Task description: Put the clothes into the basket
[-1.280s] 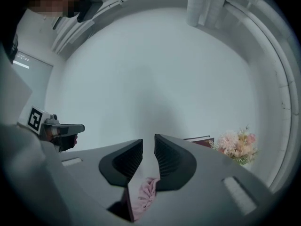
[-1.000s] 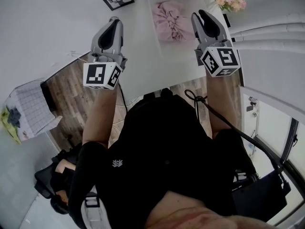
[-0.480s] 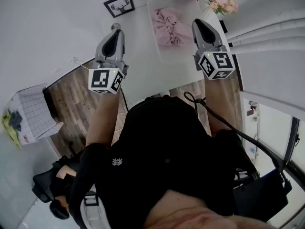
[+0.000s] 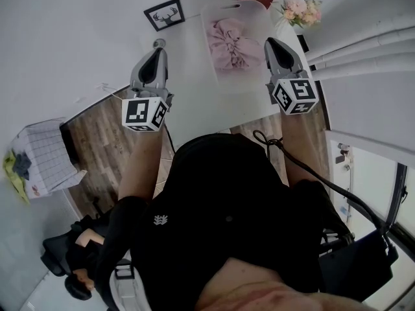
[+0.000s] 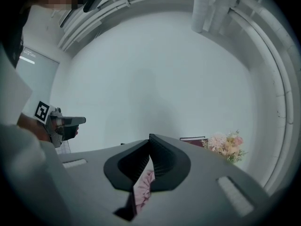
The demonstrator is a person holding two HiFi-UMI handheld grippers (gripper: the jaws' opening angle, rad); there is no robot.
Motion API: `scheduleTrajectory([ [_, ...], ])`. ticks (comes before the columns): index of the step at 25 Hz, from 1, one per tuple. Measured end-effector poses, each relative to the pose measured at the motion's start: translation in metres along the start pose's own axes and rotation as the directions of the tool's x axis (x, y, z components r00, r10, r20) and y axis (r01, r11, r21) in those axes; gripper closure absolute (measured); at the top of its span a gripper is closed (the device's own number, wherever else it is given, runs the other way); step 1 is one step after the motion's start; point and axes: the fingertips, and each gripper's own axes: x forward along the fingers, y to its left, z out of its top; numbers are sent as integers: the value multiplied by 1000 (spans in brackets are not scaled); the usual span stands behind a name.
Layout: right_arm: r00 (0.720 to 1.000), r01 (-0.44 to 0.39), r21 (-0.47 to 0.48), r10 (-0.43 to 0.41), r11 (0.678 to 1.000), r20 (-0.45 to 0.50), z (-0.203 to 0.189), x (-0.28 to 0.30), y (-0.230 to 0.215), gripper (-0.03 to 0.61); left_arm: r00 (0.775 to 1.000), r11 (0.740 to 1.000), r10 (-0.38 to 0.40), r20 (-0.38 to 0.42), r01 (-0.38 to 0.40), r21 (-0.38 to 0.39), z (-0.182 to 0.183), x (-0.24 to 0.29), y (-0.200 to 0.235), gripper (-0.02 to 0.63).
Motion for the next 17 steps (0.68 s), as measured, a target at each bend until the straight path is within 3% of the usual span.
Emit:
scheduleTrajectory([
  [10,1000,-8,16,9,1000,-16,-24,10,-11,586,1000,1000,5,0,-5,-17,-12,11,1,614],
  [17,1000,7,-3,-7,1000,5,17,-7,-9,586,1000,1000,-4,-16,4,-2,14,4,-11,614],
])
